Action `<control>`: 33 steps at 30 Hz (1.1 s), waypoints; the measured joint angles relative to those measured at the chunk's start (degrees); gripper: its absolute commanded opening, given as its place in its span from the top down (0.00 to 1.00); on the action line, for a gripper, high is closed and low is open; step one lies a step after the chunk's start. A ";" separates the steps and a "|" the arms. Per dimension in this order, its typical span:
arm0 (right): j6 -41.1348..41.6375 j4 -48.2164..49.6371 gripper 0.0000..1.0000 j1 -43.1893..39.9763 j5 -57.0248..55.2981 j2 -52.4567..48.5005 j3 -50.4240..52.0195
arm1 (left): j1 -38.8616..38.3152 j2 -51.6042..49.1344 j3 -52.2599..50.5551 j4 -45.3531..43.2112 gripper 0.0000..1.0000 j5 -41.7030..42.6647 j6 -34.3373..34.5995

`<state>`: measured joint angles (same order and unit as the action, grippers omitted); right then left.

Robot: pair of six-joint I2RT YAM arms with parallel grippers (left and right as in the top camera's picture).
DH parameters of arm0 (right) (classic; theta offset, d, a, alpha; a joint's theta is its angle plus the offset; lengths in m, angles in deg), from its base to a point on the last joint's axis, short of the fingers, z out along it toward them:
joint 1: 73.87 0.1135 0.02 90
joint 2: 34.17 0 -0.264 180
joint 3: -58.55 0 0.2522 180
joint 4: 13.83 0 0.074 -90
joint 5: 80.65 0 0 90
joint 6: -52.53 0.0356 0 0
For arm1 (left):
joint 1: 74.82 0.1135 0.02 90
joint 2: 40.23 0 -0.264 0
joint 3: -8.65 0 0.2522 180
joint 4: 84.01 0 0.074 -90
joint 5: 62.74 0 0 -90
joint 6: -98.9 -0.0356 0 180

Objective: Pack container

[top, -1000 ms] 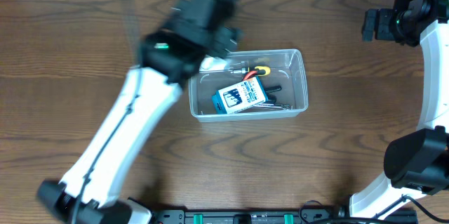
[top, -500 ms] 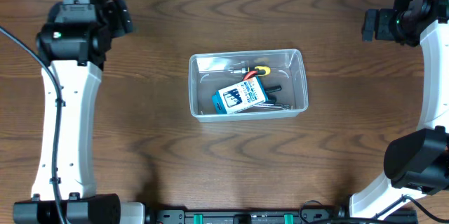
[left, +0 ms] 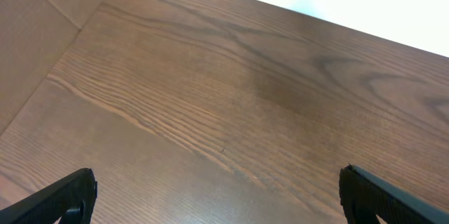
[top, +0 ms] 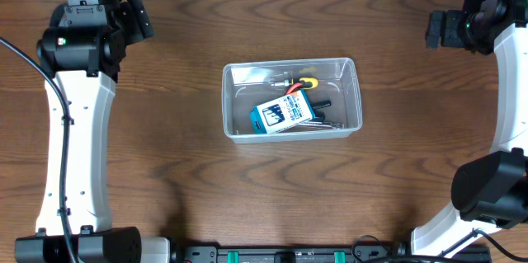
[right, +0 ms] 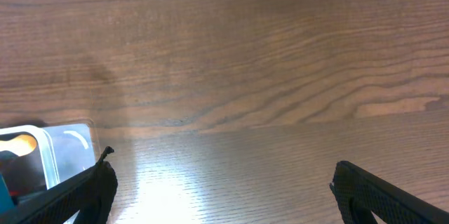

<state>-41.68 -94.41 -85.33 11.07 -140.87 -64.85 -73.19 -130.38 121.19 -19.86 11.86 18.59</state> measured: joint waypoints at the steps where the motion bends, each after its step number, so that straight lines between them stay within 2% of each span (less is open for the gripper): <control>1: 0.00 0.00 0.01 0.00 0.00 0.00 0.00 | 0.00 0.00 0.00 0.00 0.02 0.02 0.00; 10: 0.00 -0.04 0.01 2.78 -0.22 2.95 0.46 | 0.00 0.02 0.00 0.00 0.02 0.00 0.42; 20: -0.04 0.24 0.01 20.85 0.24 30.51 0.61 | 0.00 0.02 0.00 0.02 0.02 0.02 0.61; 23: -0.20 0.83 0.01 23.50 0.00 37.86 1.57 | 0.00 0.02 0.00 0.00 0.02 0.02 0.63; 28: -0.22 7.04 0.01 23.50 -0.50 51.34 12.59 | 0.00 0.00 0.00 0.02 0.02 0.02 0.63; 33: -0.26 24.20 0.01 22.88 -0.35 66.03 33.59 | 0.00 0.02 0.00 0.02 0.02 0.02 0.63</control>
<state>-41.94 -70.22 -62.45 10.72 -74.84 -31.26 -73.19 -130.36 121.19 -19.84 11.88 19.22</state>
